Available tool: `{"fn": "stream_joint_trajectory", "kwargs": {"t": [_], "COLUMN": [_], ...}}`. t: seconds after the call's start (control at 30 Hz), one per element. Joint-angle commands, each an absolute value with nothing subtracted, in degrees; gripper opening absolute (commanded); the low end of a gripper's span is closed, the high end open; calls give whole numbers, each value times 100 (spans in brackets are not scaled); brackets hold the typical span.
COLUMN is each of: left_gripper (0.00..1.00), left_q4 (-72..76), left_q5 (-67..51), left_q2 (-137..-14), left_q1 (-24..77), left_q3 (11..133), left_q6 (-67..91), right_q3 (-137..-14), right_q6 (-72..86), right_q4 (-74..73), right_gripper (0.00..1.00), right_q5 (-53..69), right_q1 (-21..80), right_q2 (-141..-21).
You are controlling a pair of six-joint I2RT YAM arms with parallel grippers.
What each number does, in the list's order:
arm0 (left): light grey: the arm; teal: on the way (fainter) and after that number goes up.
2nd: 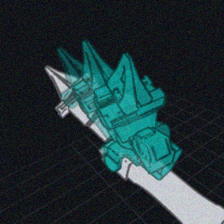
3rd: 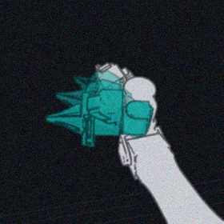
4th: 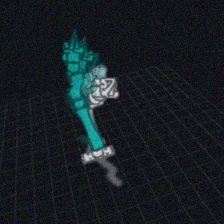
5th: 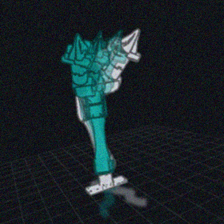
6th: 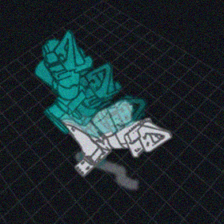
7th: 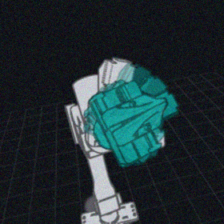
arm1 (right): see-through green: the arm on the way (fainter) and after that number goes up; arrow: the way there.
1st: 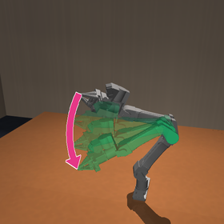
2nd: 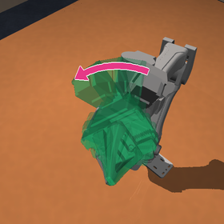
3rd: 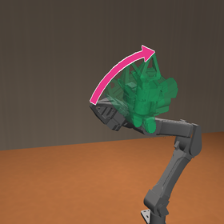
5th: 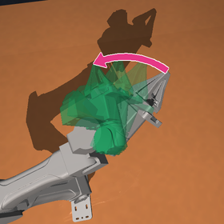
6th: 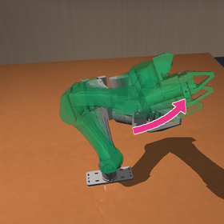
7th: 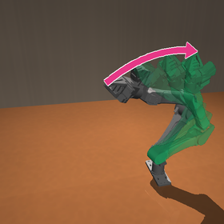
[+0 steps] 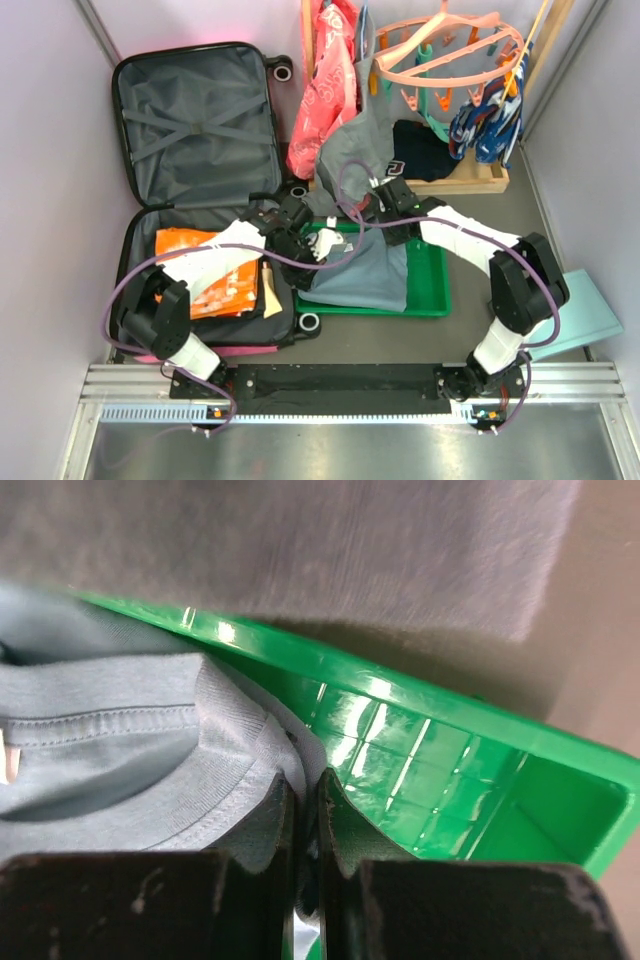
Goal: Open, take out, and arrange the luggage
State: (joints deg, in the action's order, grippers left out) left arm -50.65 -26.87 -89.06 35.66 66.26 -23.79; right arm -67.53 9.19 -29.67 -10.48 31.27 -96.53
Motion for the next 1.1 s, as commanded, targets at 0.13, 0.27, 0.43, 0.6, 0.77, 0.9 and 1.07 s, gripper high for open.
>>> {"fn": "stream_joint_trajectory", "kwargs": {"t": [0.13,0.27,0.43,0.6,0.77,0.9,1.07], "left_gripper": [0,3,42,61,62,47,35], "left_q4": [-4571,-4377,-4623,-4904,-4774,-4300,-3657], "left_q5": [-2286,-2109,-2302,-2312,-2250,-2050,-968], "left_q2": [-8403,-8411,-8543,-8271,-8077,-8375,-9043], "left_q1": [4025,4025,4034,4034,4034,4034,4043], "left_q3": [6407,6372,6398,6705,7269,7024,6952], "left_q6": [-2453,-2478,-2566,-2751,-2470,-2277,-2039], "right_q3": [-7260,-7321,-7365,-7365,-7400,-7059,-6241], "right_q6": [422,369,387,395,579,852,1300], "right_q4": [-2611,-2522,-2672,-2742,-3110,-3243,-2577], "right_gripper": [0,0,23,54,60,55,18], "right_q5": [-1574,-1415,-1520,-1494,-1748,-1741,-1135], "right_q1": [3015,3015,3015,3023,3041,3103,3085], "right_q2": [-9317,-9456,-9624,-9282,-8693,-8201,-8077]}}
